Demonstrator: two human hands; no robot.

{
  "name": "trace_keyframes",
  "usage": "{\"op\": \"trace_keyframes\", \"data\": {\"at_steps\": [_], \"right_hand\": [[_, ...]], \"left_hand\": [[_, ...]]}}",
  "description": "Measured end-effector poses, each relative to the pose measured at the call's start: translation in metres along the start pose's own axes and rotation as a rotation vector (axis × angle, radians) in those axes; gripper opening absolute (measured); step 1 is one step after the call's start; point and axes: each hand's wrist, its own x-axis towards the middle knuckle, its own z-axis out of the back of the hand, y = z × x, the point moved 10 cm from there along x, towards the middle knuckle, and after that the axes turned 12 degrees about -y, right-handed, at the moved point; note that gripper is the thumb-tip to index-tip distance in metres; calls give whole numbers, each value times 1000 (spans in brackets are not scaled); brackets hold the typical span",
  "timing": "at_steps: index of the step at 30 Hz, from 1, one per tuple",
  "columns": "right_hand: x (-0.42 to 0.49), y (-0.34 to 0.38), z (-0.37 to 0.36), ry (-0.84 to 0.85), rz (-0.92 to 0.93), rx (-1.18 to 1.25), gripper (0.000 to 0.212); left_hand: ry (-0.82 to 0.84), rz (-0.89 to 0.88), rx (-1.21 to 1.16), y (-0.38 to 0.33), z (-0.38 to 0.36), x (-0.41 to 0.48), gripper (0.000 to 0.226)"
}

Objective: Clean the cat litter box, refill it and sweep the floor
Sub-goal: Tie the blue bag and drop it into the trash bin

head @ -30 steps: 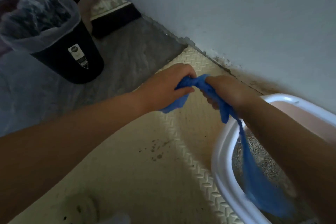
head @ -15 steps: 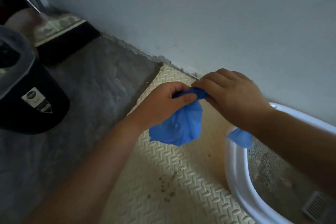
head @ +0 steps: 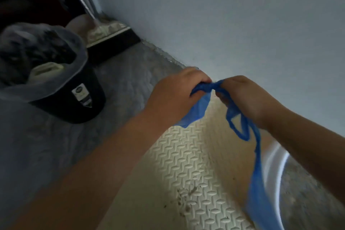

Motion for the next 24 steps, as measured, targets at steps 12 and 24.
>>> {"op": "trace_keyframes", "data": {"at_steps": [12, 24], "right_hand": [[-10, 102, -56, 13, 656, -65, 51], [-26, 200, -153, 106, 668, -37, 93]], "left_hand": [[-167, 151, 401, 37, 132, 2, 15], [-370, 437, 129, 83, 255, 8, 20]]}}
